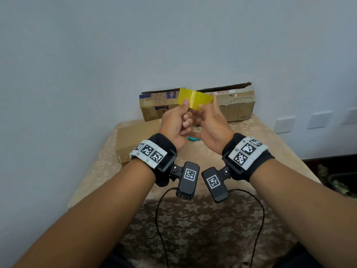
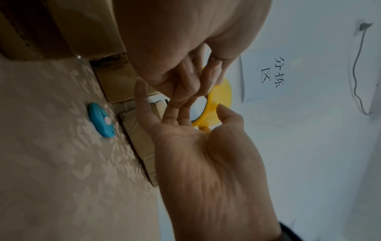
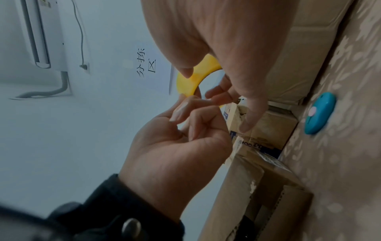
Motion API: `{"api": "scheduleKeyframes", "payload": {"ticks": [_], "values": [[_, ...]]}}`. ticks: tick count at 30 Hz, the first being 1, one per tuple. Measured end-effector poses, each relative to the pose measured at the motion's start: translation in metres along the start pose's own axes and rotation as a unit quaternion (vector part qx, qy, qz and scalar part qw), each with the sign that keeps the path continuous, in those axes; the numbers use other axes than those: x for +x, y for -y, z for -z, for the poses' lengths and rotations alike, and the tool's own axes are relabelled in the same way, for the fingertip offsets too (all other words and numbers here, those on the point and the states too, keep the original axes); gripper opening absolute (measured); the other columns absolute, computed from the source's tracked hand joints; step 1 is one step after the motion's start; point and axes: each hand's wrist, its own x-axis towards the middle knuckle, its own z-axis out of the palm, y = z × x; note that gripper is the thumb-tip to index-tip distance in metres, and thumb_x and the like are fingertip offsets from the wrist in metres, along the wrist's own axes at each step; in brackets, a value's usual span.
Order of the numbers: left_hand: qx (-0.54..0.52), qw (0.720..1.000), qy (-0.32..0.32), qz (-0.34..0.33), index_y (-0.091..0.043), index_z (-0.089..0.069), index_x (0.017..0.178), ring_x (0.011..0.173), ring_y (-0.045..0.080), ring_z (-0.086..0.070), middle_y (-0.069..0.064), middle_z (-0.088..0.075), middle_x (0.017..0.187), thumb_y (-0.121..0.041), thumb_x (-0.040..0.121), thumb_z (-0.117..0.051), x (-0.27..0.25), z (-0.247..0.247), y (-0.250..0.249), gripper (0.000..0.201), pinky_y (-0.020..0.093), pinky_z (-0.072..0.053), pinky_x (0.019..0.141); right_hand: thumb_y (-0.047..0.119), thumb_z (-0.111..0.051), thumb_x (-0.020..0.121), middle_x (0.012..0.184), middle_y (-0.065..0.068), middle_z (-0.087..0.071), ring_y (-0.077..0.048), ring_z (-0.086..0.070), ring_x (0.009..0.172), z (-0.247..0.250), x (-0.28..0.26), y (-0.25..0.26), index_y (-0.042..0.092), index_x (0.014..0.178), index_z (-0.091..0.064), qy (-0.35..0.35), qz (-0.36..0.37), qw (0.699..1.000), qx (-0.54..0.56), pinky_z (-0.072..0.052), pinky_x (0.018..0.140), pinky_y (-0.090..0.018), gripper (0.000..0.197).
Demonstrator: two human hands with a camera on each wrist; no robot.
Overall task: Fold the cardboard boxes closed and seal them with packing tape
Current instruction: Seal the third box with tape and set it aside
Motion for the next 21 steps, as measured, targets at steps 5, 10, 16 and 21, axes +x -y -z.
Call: {"api": "scheduleKeyframes", "payload": {"ticks": [5,10,16,21], "values": [[0.001,1.0,-0.013,0.001,-0.015,-0.048,0.083,0.035,0.002,-0.033,-0.005,-0.037,0.052,-0.03,0.106,-0.051,-0.003,0.001,0.003,0.028,0.015,-0.02,0.031,0.009,-0.038,0.103,0.076,-0.004,-0.043,-0.011,-0.045,0.065,-0.003,0.003,-0.002,0.044,0.161,-0.014,-0.041,0.037,0.998,-0.02,-0.049,0.055,-0.03,0.071],[-0.009,1.0,-0.017,0.008,-0.016,-0.048,0.082,0.036,0.003,-0.032,-0.006,-0.037,0.052,-0.031,0.106,-0.051,-0.003,0.003,0.005,0.029,0.016,-0.02,0.032,0.003,-0.038,0.102,0.064,0.005,-0.038,-0.006,-0.038,0.058,-0.003,0.004,-0.001,0.041,0.16,-0.019,-0.049,0.06,0.997,-0.028,-0.047,0.06,-0.027,0.072],[-0.015,1.0,-0.016,0.015,-0.015,-0.053,0.088,0.037,0.002,-0.032,-0.006,-0.038,0.053,-0.032,0.106,-0.05,-0.002,0.004,0.008,0.025,0.015,-0.02,0.033,0.001,-0.036,0.103,0.071,0.003,-0.046,-0.001,-0.048,0.053,-0.003,0.0,0.002,0.034,0.162,-0.02,-0.058,0.091,0.992,-0.063,-0.054,0.059,-0.024,0.069],[-0.027,0.999,-0.029,0.023,-0.015,-0.055,0.09,0.037,0.003,-0.031,-0.006,-0.037,0.053,-0.032,0.107,-0.049,-0.004,0.004,0.012,0.025,0.016,-0.017,0.034,0.0,-0.038,0.103,0.077,0.007,-0.057,0.001,-0.055,0.056,-0.003,0.0,0.0,0.03,0.163,-0.018,-0.064,0.11,0.988,-0.089,-0.058,0.068,-0.028,0.07]]}}
